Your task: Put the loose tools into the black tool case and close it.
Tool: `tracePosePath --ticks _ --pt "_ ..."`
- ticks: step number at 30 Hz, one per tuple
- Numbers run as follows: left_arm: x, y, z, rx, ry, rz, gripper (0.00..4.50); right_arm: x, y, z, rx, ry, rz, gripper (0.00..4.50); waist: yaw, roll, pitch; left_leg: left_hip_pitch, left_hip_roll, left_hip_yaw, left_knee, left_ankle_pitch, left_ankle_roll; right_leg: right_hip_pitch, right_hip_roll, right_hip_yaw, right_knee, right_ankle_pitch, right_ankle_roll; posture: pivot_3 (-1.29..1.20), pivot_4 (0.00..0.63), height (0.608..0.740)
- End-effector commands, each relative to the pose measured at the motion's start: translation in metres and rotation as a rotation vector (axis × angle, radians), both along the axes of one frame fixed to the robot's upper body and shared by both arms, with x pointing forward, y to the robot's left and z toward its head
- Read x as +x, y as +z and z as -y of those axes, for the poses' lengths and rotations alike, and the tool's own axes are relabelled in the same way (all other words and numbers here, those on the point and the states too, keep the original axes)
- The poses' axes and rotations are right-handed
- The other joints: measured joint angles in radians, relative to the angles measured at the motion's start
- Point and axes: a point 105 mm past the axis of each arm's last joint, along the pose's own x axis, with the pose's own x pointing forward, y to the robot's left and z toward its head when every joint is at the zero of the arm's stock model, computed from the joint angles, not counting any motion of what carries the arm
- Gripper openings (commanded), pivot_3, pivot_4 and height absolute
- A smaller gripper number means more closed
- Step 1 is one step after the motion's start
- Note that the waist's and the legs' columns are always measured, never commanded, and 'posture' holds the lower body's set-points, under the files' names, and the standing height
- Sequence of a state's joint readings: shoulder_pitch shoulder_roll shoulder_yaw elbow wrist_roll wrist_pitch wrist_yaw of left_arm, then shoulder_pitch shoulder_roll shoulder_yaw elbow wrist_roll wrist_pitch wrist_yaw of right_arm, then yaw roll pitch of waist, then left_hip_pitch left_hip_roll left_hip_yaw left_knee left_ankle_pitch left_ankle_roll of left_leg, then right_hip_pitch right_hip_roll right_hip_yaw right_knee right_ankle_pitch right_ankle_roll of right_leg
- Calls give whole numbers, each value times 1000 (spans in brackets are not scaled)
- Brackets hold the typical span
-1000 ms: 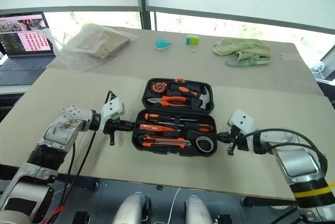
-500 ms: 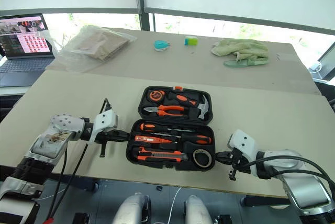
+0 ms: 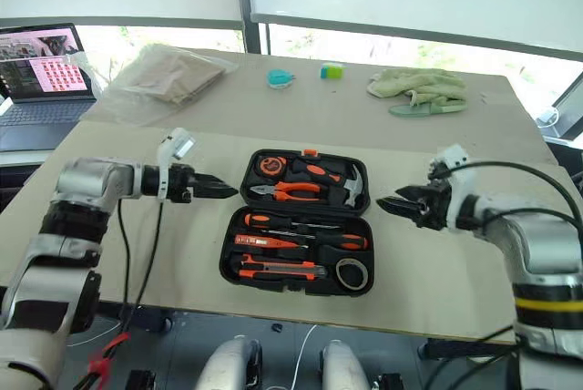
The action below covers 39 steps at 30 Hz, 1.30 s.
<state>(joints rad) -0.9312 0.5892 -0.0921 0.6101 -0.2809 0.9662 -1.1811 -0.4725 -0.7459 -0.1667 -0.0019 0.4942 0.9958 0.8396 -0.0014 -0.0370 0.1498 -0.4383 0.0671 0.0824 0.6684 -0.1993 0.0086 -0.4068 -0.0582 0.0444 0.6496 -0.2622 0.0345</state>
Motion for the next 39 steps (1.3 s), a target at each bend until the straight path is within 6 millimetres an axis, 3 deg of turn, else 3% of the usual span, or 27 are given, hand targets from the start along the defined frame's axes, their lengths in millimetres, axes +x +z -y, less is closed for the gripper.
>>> tracePosePath --ticks 1,7,10,11,19,20,27,34,39 --pt "14 7 16 -35 41 -10 4348 15 -1 -6 47 -34 -54 3558 0 0 0 -1 0 0 0 0 0 -1 0 0 0 0 0 0 150 740" --pt "21 3 23 -31 50 -6 4348 32 -7 -16 59 -53 -99 3558 -6 0 0 -12 -1 1 0 0 0 -15 -1 1 6 0 0 0 150 740" --pt "26 3 22 -35 81 -1 3556 37 -11 -18 64 -69 -123 3613 -10 0 0 -13 -2 1 0 0 0 -17 -1 1 8 0 0 0 150 740" --pt "26 2 21 -37 84 -1 3218 38 -12 -18 57 -69 -124 3077 -11 0 0 -13 -2 1 1 0 0 -17 -1 1 8 0 0 0 150 740" --pt "23 0 22 -56 75 -14 127 35 -9 -34 58 3 -112 400 -6 0 0 -13 -2 0 1 1 -1 -16 -1 1 9 0 0 0 150 740" --pt "23 -1 23 -55 68 -13 5 35 -9 -36 56 7 -108 107 -6 0 0 -13 -2 0 2 1 -1 -16 -1 1 10 0 0 0 150 740" --pt "20 13 34 -107 16 87 0 29 14 -47 91 55 -5 34 -10 0 0 -13 -2 0 4 1 -2 -17 -1 1 13 0 0 0 150 740" --pt "28 58 50 -141 44 523 0 31 41 -29 -45 -51 293 34 -1 1 1 -18 -2 -1 8 1 -2 -20 -2 1 14 0 0 0 150 740" --pt "23 45 55 -11 35 740 0 27 36 -13 -240 -82 494 34 3 1 1 -19 -2 0 7 1 -2 -21 -2 1 12 1 1 0 150 740"
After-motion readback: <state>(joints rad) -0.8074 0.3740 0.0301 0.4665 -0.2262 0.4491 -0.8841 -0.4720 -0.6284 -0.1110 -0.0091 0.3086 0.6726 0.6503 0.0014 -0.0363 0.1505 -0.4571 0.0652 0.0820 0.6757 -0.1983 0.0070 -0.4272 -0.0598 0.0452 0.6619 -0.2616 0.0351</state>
